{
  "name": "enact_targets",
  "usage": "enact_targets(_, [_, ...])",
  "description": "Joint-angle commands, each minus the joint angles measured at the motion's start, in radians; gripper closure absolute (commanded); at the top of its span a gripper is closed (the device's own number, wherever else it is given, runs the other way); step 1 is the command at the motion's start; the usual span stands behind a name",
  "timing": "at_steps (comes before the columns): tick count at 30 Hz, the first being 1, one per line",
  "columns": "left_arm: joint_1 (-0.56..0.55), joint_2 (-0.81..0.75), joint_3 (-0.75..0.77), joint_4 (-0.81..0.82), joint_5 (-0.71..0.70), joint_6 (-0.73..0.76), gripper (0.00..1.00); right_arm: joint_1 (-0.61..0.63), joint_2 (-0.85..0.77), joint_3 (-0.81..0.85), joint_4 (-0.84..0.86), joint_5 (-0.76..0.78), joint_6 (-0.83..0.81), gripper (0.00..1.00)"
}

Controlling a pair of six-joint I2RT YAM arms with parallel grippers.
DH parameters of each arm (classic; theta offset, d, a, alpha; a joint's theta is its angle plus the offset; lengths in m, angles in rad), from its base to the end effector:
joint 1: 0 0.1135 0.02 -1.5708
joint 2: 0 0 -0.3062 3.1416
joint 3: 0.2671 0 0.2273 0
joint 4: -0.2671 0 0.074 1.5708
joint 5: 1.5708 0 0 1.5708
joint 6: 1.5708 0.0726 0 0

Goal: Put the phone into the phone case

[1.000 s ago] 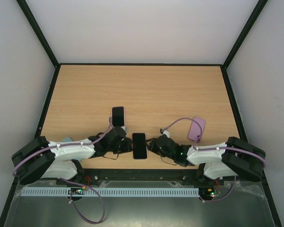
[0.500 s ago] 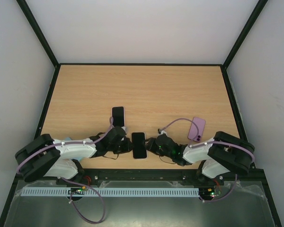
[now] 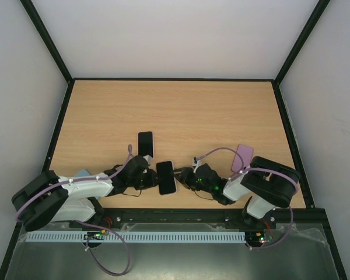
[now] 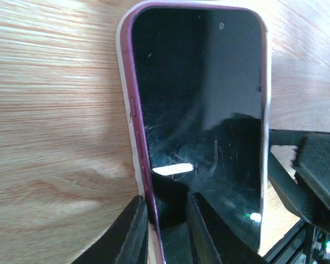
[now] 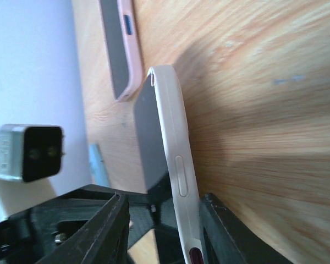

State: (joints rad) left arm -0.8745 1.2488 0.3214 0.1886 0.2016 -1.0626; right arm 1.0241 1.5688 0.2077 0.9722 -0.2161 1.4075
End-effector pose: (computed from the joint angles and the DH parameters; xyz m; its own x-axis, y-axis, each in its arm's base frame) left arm 0.1235 -0.1704 0.1668 -0.9498 -0.1983 -0.2419 0.0347 0.7019 -0.7115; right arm 0.1207 0.2283 0.1628 -0.9571 0.2811 -0.0702 0.0421 0.3746 0.9262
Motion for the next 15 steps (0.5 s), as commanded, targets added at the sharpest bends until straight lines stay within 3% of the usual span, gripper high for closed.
enact_targets(1, [0.02,-0.022,-0.035,-0.07,-0.017,0.01,0.76,0.023,0.047,0.02,0.429,-0.182,0.088,0.64])
enact_targets(10, [0.062,-0.126,-0.077,-0.104,-0.021,0.03,0.69,0.023,0.151,0.031,0.489,-0.224,0.115,0.63])
enact_targets(15, [0.068,-0.142,-0.09,-0.097,-0.017,0.037,0.68,0.022,0.176,0.056,0.359,-0.238,0.089,0.63])
